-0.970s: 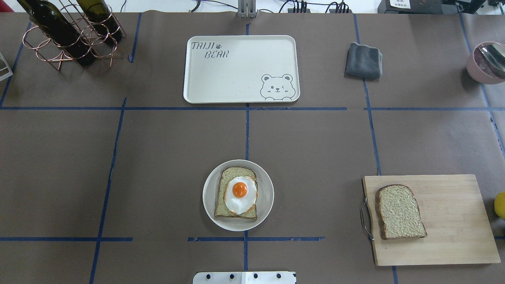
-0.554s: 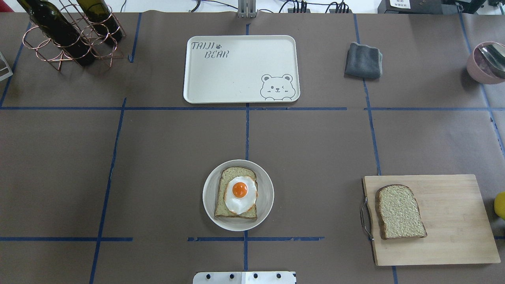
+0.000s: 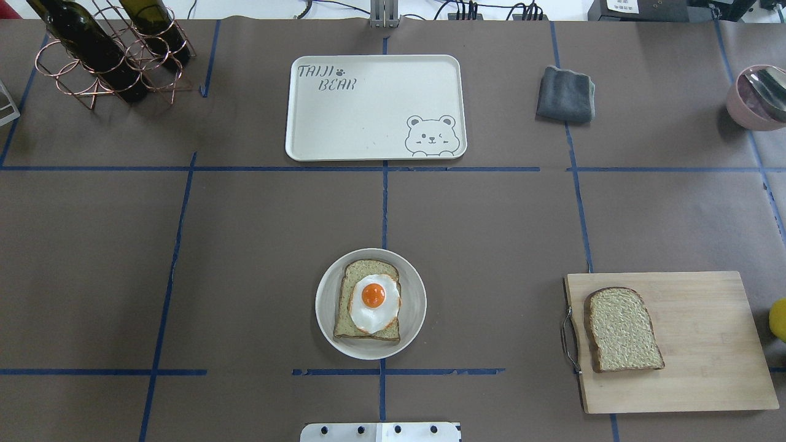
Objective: Make sandwich and place on tray
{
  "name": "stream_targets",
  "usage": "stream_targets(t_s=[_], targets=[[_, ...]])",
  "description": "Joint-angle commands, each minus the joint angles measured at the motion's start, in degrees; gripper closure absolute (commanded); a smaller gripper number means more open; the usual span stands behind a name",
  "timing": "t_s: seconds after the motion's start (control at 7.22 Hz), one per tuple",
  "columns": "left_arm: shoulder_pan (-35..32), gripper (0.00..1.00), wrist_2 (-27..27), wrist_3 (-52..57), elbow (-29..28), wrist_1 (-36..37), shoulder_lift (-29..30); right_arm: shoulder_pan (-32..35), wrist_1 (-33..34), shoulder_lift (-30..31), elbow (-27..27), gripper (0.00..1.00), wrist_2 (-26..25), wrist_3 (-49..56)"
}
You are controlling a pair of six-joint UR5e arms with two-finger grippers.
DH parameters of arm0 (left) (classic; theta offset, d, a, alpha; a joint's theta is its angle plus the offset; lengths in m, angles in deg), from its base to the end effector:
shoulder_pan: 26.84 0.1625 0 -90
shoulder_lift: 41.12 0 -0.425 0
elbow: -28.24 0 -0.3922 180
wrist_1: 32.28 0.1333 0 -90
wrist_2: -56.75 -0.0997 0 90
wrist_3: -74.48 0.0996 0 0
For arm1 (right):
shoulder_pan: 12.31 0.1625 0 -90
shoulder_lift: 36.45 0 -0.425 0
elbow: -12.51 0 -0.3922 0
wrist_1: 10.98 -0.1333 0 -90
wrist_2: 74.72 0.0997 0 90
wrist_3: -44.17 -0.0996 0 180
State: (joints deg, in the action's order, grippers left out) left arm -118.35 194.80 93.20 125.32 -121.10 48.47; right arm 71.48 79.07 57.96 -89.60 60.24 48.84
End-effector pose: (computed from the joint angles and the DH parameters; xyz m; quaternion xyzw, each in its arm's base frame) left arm -0.0722 -0.4904 0.5987 0.1145 0.3927 0.1558 0.8991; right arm 0.0123 -0.4683 0.5903 0.0565 -0.3823 -0.1128 0.9154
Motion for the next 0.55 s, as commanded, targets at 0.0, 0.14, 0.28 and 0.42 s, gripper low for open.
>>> stream_targets(t_s=[0.0, 0.14, 0.28, 0.42], targets=[[0.02, 0.0, 1.77, 0.0, 0.39, -0.13, -0.03, -2.84, -5.75, 3.24, -2.39, 0.0, 2.91, -2.01], [0.11, 0.0, 3.08, 0.01, 0.3, -0.21, -0.03, -3.19, -5.59, 3.42, -3.7, 0.0, 5.02, -4.46], [0.11, 0.0, 3.18, 0.01, 0.56, -0.21, -0.03, -4.5, -5.58, 4.21, -5.45, 0.0, 5.13, -7.27], [0.11, 0.0, 3.19, 0.01, 0.65, -0.21, -0.03, -6.42, -5.58, 4.3, -6.69, 0.0, 5.13, -11.82]])
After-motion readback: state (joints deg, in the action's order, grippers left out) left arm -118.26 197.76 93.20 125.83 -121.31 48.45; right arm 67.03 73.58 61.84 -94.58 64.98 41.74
